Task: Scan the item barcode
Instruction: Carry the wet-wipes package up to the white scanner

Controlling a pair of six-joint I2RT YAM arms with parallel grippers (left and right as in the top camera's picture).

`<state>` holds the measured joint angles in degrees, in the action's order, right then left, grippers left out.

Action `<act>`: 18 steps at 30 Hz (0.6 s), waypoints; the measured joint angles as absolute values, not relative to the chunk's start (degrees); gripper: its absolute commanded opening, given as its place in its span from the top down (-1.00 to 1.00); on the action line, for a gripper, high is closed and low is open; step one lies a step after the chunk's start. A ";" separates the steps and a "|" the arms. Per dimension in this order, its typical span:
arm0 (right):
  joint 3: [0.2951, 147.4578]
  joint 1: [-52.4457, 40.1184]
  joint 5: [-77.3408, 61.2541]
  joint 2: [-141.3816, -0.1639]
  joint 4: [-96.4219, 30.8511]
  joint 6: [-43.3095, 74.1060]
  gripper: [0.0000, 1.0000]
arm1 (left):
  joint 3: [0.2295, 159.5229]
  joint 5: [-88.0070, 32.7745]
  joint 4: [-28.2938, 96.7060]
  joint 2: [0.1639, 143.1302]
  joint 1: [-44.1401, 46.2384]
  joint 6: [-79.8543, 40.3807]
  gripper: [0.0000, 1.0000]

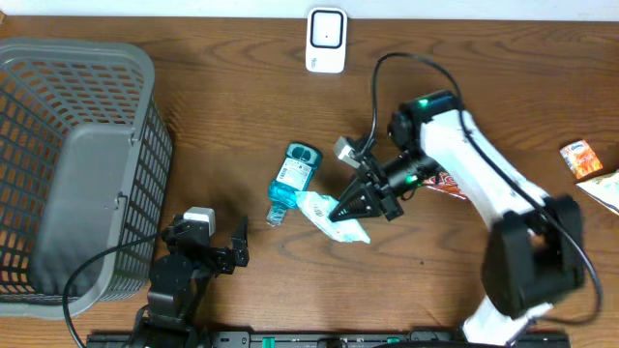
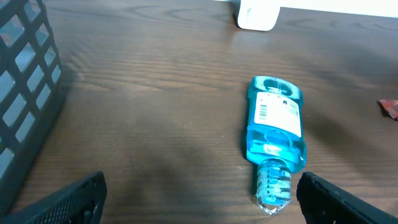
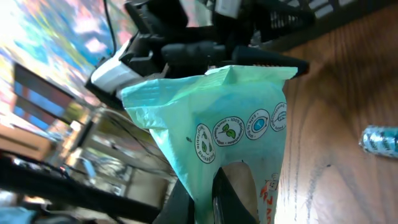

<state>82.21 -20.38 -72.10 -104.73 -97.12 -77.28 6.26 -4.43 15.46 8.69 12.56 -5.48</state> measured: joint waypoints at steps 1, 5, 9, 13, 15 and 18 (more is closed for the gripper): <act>82.35 -20.38 -71.31 -103.11 -96.51 -76.36 0.97 | 6.26 -4.43 15.46 8.69 12.56 -5.48 -0.96; 82.61 -20.40 -66.11 -96.16 -89.36 -69.41 0.97 | 6.26 -4.43 15.46 8.69 12.56 -5.48 -0.96; 82.85 -21.32 -55.77 -92.23 -73.60 -53.74 0.97 | 6.26 -4.43 15.46 8.69 12.56 -5.48 -0.95; 83.00 -24.21 -39.57 -92.12 -61.49 -38.48 0.97 | 6.26 -4.43 15.44 8.69 12.56 -5.48 -0.96; 82.81 -26.30 -31.16 -92.68 -56.51 -33.23 0.98 | 6.26 -4.43 15.46 8.69 12.56 -5.48 -0.96; 82.78 -28.86 -19.38 -94.67 -50.35 -27.29 0.98 | 6.26 -4.43 15.46 8.69 12.56 -5.48 -0.96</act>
